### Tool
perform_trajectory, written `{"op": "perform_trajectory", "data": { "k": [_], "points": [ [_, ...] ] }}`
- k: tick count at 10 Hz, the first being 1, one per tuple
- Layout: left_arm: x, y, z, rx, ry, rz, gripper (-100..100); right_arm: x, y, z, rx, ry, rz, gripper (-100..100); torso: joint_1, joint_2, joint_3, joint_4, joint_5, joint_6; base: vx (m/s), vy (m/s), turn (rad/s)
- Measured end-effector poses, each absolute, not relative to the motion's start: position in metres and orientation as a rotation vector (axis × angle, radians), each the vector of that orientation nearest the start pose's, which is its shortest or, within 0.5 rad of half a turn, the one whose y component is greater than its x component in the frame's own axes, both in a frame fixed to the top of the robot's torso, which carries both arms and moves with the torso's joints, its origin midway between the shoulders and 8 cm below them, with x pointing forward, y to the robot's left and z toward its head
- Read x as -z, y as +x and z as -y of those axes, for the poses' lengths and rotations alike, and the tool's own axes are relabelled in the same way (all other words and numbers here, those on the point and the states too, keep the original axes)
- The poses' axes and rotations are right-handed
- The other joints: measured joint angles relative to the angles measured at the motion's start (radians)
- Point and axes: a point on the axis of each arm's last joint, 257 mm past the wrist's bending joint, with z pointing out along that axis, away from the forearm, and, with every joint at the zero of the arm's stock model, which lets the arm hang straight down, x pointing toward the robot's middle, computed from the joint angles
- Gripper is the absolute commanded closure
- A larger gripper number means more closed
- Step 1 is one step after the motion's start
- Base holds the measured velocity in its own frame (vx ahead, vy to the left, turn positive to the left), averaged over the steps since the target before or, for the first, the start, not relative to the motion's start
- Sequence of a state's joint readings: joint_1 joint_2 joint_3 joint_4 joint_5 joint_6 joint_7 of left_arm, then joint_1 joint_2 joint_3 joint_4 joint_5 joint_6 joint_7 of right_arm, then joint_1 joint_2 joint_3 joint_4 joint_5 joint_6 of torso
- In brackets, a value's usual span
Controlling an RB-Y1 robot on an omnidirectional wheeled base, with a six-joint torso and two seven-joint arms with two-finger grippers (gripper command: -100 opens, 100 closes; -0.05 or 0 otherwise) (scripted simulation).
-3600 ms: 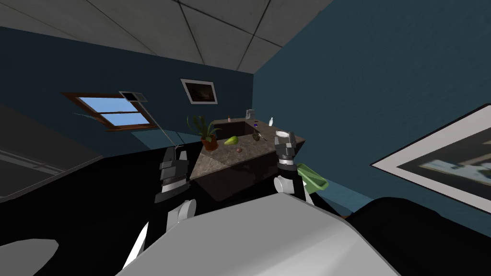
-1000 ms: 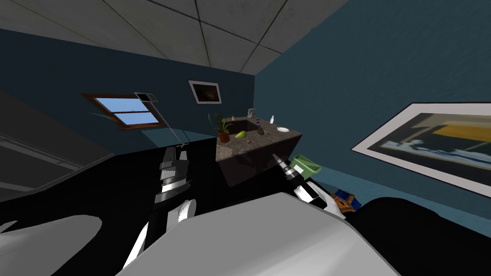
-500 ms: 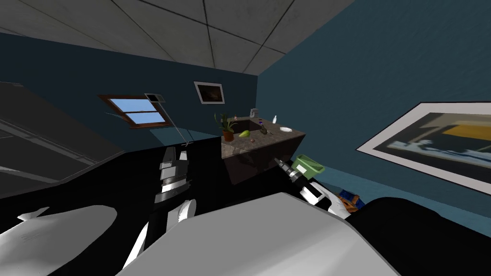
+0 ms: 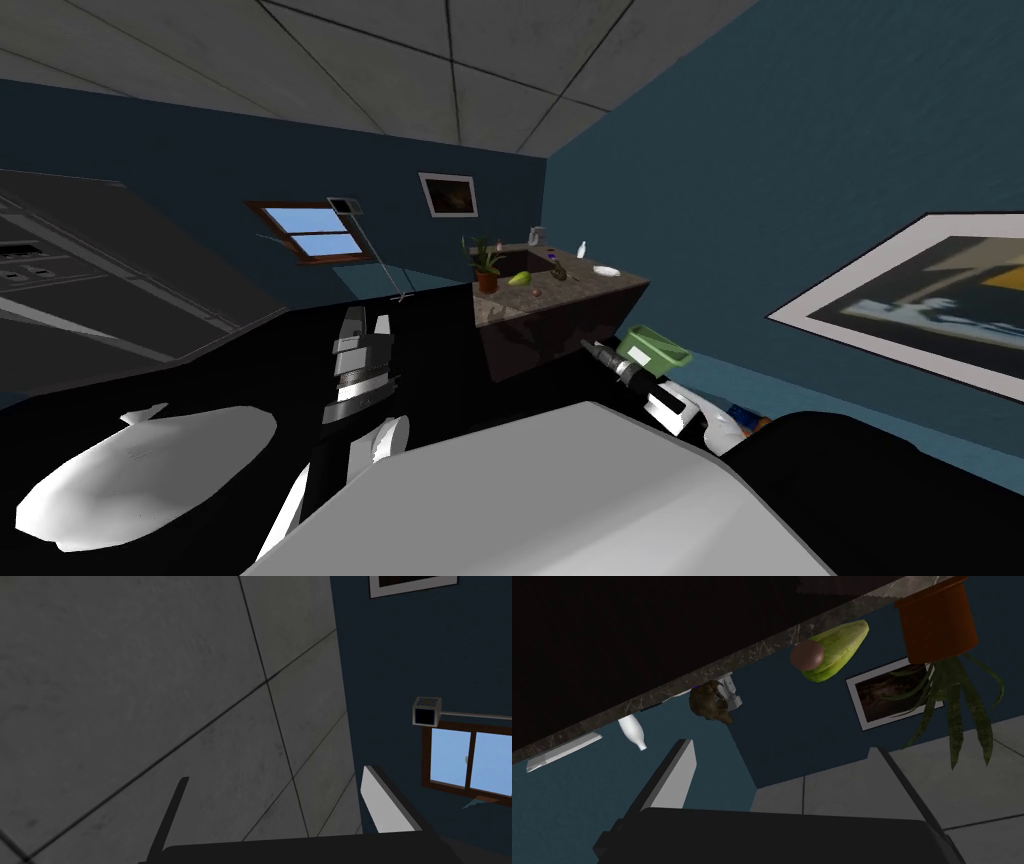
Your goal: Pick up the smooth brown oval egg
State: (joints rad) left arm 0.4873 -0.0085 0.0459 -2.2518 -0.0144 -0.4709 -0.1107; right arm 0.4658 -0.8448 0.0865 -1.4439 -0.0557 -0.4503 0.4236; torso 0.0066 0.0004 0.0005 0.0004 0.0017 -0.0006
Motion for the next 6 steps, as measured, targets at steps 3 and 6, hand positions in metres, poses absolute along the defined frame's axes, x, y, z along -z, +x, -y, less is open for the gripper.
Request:
{"op": "perform_trajectory", "data": {
  "k": [3,6],
  "points": [
    [-0.011,0.352,-0.295,1.138,-0.644,-0.669,0,0.334,0.342,0.494,-0.261,0.199,-1.928,-100,-0.002,0.000,0.000,0.000,0.000,0.001,-0.003,0.087,0.120],
    [-0.011,0.352,-0.295,1.138,-0.644,-0.669,0,0.351,0.325,0.534,-0.112,0.093,-2.034,-100,-0.001,-0.001,-0.001,0.000,0.000,0.000,0.012,0.092,0.105]
  ]
}}
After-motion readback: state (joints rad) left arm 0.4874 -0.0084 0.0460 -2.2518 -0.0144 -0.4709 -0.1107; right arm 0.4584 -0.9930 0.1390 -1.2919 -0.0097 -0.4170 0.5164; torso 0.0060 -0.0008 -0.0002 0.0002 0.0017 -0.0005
